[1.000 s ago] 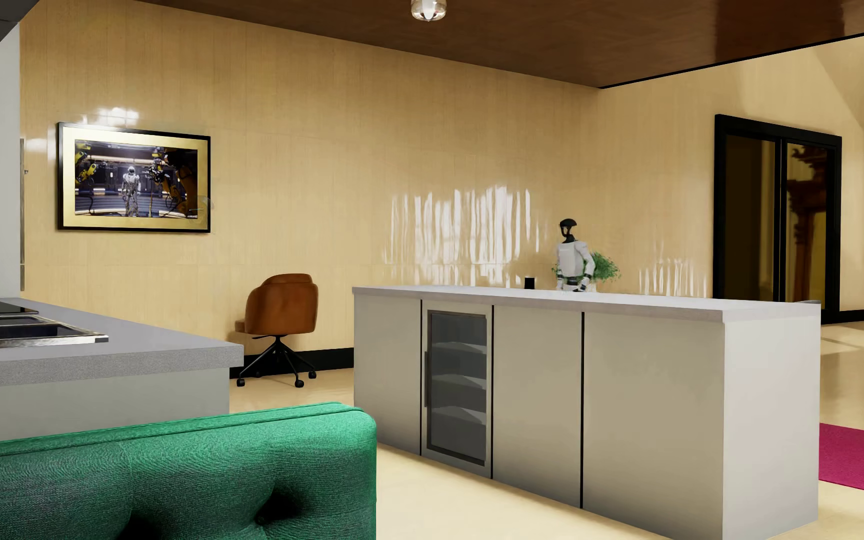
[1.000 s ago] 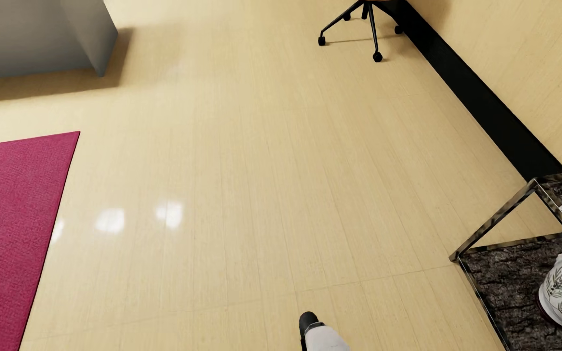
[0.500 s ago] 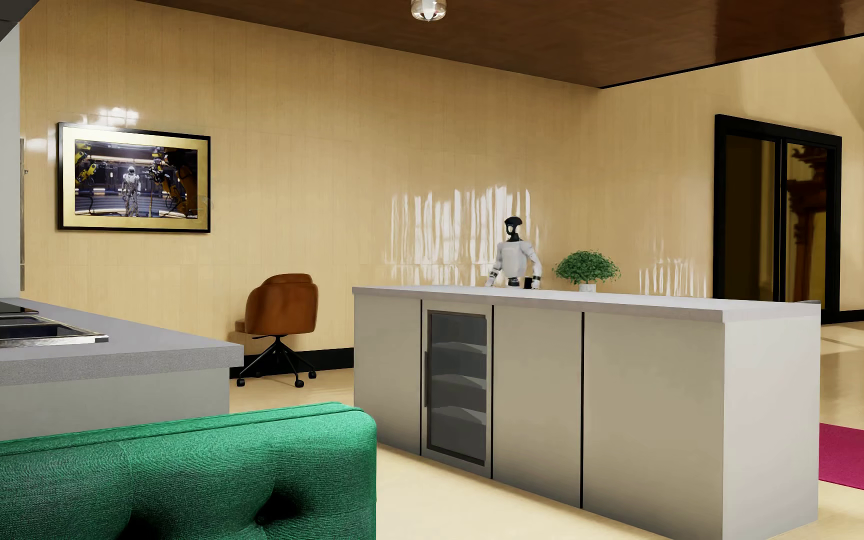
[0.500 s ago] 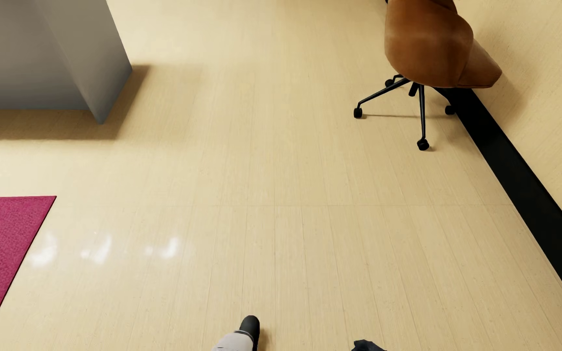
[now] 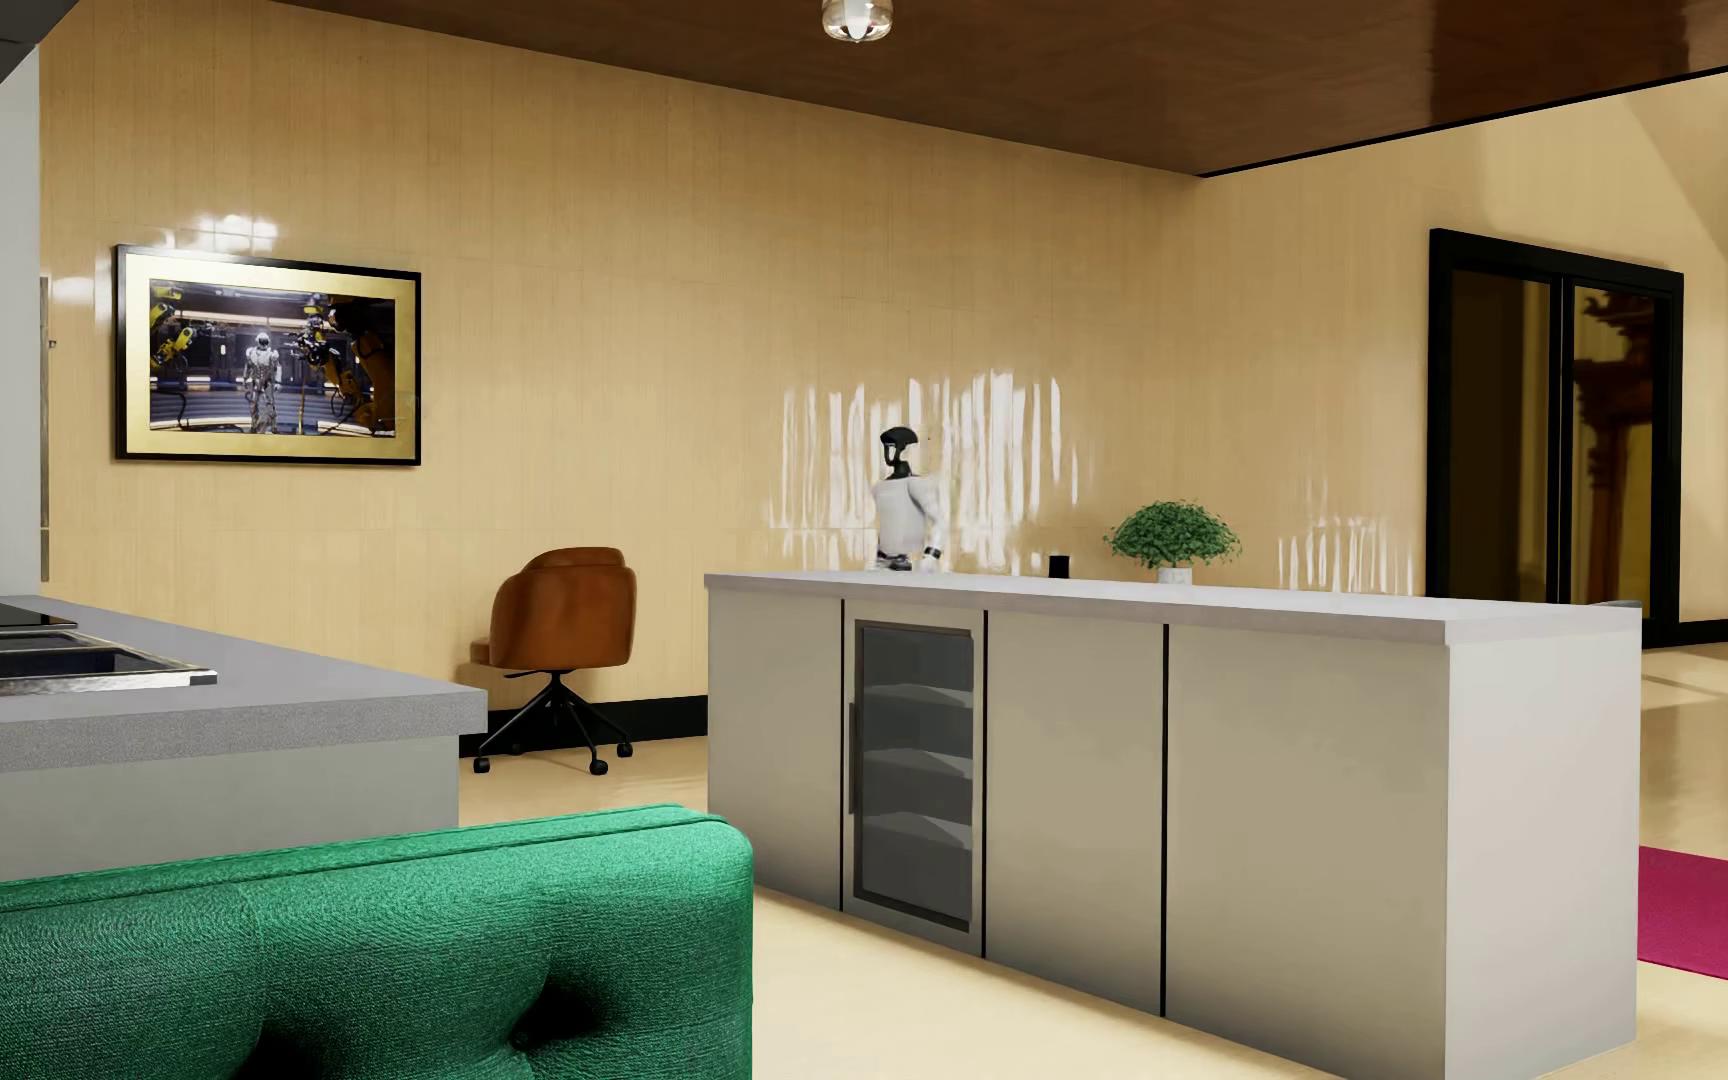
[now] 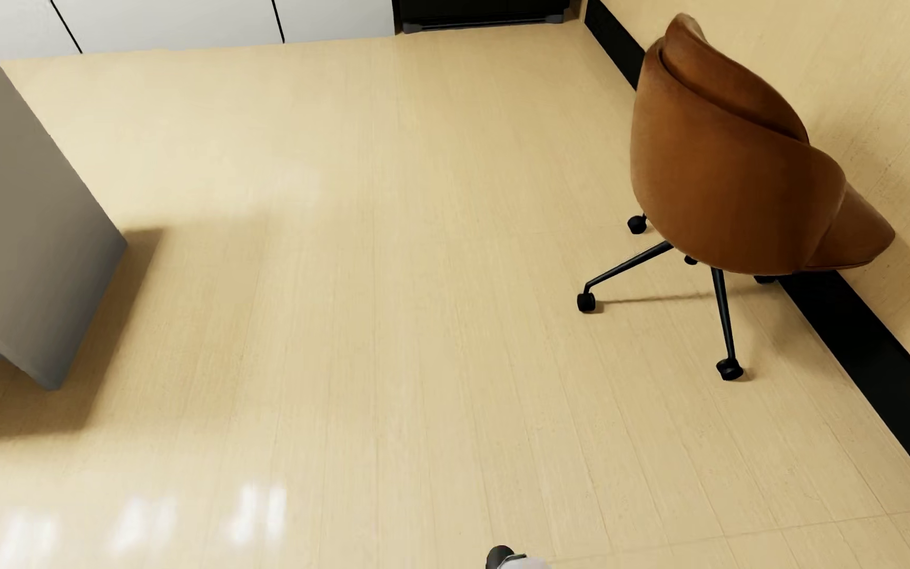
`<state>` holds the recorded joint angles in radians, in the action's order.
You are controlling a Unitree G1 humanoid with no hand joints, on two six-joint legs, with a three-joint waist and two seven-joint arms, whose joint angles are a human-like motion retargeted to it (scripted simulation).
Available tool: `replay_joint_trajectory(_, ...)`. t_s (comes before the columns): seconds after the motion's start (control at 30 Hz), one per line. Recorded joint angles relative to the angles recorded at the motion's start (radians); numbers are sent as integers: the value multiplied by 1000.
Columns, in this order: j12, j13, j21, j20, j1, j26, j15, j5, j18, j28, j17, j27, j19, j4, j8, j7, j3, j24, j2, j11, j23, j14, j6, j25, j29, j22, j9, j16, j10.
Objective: Approach the counter
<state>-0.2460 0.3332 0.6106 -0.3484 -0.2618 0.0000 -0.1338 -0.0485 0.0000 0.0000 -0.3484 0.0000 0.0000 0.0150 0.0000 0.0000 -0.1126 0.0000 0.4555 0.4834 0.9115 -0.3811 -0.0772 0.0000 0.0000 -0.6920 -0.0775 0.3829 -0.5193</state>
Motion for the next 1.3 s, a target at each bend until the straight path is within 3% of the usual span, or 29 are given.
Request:
replay_joint_trajectory(0.03, 20, 11, 13, 16, -36, 0, -159, 23, 0, 0, -5, 0, 0, 15, 0, 0, -26, 0, 31, -17, -4, -6, -1, 0, 0, 4, 4, 3, -20)
replay_joint_trajectory(0.07, 30, 22, 22, 35, -76, 0, -128, 33, 0, 0, -11, 0, 0, 39, 0, 0, -53, 0, 54, -10, -6, 27, -10, 0, 0, -4, 1, 0, -44)
replay_joint_trajectory(0.13, 9, 35, 27, 62, -90, 0, 253, -17, 0, 0, -13, 0, 0, 112, 0, 0, -63, 0, 106, 108, 13, 253, -52, 0, 0, -46, 16, -15, -191)
replay_joint_trajectory(0.17, -8, 31, 21, 43, -28, 0, 361, -63, 0, 0, -14, 0, 0, 143, 0, 0, -41, 0, 105, 184, 34, 411, -83, 0, 0, -90, 25, -23, -352)
replay_joint_trajectory(0.2, -26, 16, 0, 7, 76, 0, 365, -105, 0, 0, -20, 0, 0, 156, 0, 0, -12, 0, 73, 234, 54, 486, -104, 0, 0, -130, 28, -23, -555)
replay_joint_trajectory(0.23, -47, -6, -34, -10, 198, 0, 326, -146, 0, 0, -20, 0, 0, 163, 0, 0, 27, 0, 7, 236, 60, 424, -120, 0, 0, -136, 20, -22, -749)
replay_joint_trajectory(0.3, -83, -59, -62, -61, 407, 0, 190, -167, 0, 0, -29, 0, 0, 118, 0, 0, 144, 0, -215, 137, 35, 183, -109, 0, 0, -149, -2, -14, -912)
replay_joint_trajectory(0.37, -134, -83, -88, -75, 561, 0, 35, -139, 0, 0, -61, 0, 0, 72, 0, 0, 276, 0, -451, 11, -85, 135, -77, 0, 0, -192, -16, -1, -760)
replay_joint_trajectory(0.43, -183, -118, -139, -76, 675, 0, -169, -101, 0, 0, -79, 0, 0, 75, 0, 0, 372, 0, -644, -68, -187, 168, -60, 0, 0, -230, -6, 16, -436)
replay_joint_trajectory(0.5, -213, -177, -183, -79, 729, 0, -287, -88, 0, 0, -92, 0, 0, 103, 0, 0, 429, 0, -750, -55, -263, 245, -66, 0, 0, -282, 27, 25, -67)
replay_joint_trajectory(0.53, -225, -200, -206, -83, 746, 0, -289, -85, 0, 0, -95, 0, 0, 108, 0, 0, 438, 0, -784, -61, -285, 486, -72, 0, 0, -308, 43, 26, 154)
replay_joint_trajectory(0.57, -234, -211, -225, -84, 777, 0, -241, -79, 0, 0, -92, 0, 0, 103, 0, 0, 434, 0, -812, -60, -297, 563, -78, 0, 0, -334, 49, 25, 206)
replay_joint_trajectory(0.6, -236, -202, -246, -94, 801, 0, -144, -57, 0, 0, -85, 0, 0, 85, 0, 0, 426, 0, -840, -10, -295, 245, -77, 0, 0, -363, 40, 25, -67)
replay_joint_trajectory(0.63, -234, -183, -261, -96, 824, 0, -7, -23, 0, 0, -68, 0, 0, 64, 0, 0, 414, 0, -826, 117, -264, 143, -69, 0, 0, -386, 39, 24, -193)
replay_joint_trajectory(0.67, -224, -165, -259, -90, 828, 0, 122, 18, 0, 0, -50, 0, 0, 30, 0, 0, 396, 0, -764, 322, -200, 137, -59, 0, 0, -398, 32, 20, -310)
replay_joint_trajectory(0.7, -194, -149, -237, -110, 779, 0, 178, 38, 0, 0, -43, 0, 0, -19, 0, 0, 375, 0, -674, 581, -123, 95, -61, 0, 0, -395, 11, 17, -372)
replay_joint_trajectory(0.73, -165, -139, -191, -129, 707, 0, 161, 34, 0, 0, -48, 0, 0, -64, 0, 0, 345, 0, -542, 839, -59, 77, -75, 0, 0, -356, 2, 13, -350)
replay_joint_trajectory(0.77, -148, -123, -130, -128, 612, 0, 129, 27, 0, 0, -54, 0, 0, -101, 0, 0, 293, 0, -416, 1002, -10, 98, -93, 0, 0, -291, -2, 6, -293)
replay_joint_trajectory(0.83, -114, -50, -88, -93, 385, 0, 177, -13, 0, 0, -46, 0, 0, -122, 0, 0, 171, 0, -207, 985, 52, 168, -132, 0, 0, -148, -5, -9, -143)
replay_joint_trajectory(0.93, -50, 54, -48, -71, 125, 0, 396, -22, 0, 0, -31, 0, 0, -66, 0, 0, 5, 0, -2, 420, 55, 270, -148, 0, 0, 14, 4, -14, 14)
replay_joint_trajectory(0.97, -30, 81, -47, -66, 54, 0, 352, -7, 0, 0, -21, 0, 0, -40, 0, 0, -13, 0, 40, 227, 49, 298, -134, 0, 0, 71, 14, -3, 35)
replay_joint_trajectory(1.03, -14, 95, -55, -35, -27, 0, -13, 38, 0, 0, 1, 0, 0, 22, 0, 0, -48, 0, 119, -10, 56, 388, -103, 0, 0, 187, 40, 27, 35)
replay_joint_trajectory(1.07, -10, 92, -57, -23, -61, 0, -119, 54, 0, 0, -2, 0, 0, 63, 0, 0, -75, 0, 141, -23, 50, 457, -100, 0, 0, 214, 37, 29, 20)
replay_joint_trajectory(1.1, -14, 86, -64, -13, -91, 0, -76, 50, 0, 0, -8, 0, 0, 99, 0, 0, -94, 0, 165, 4, 50, 556, -105, 0, 0, 208, 37, 23, -4)
replay_joint_trajectory(1.17, -47, 54, -71, -10, -56, 0, 257, -17, 0, 0, -24, 0, 0, 144, 0, 0, -62, 0, 229, 141, 75, 816, -131, 0, 0, 109, 76, -4, -157)
replay_joint_trajectory(1.2, -57, 28, -76, -21, 20, 0, 333, -62, 0, 0, -31, 0, 0, 155, 0, 0, -31, 0, 222, 241, 89, 868, -146, 0, 0, 31, 75, -18, -323)
replay_joint_trajectory(1.23, -54, -9, -81, -49, 124, 0, 319, -109, 0, 0, -43, 0, 0, 152, 0, 0, 2, 0, 155, 294, 92, 743, -153, 0, 0, -44, 49, -26, -533)
replay_joint_trajectory(1.3, -57, -90, -98, -104, 347, 0, 224, -154, 0, 0, -60, 0, 0, 119, 0, 0, 86, 0, -107, 206, 76, 286, -127, 0, 0, -147, 2, -21, -823)
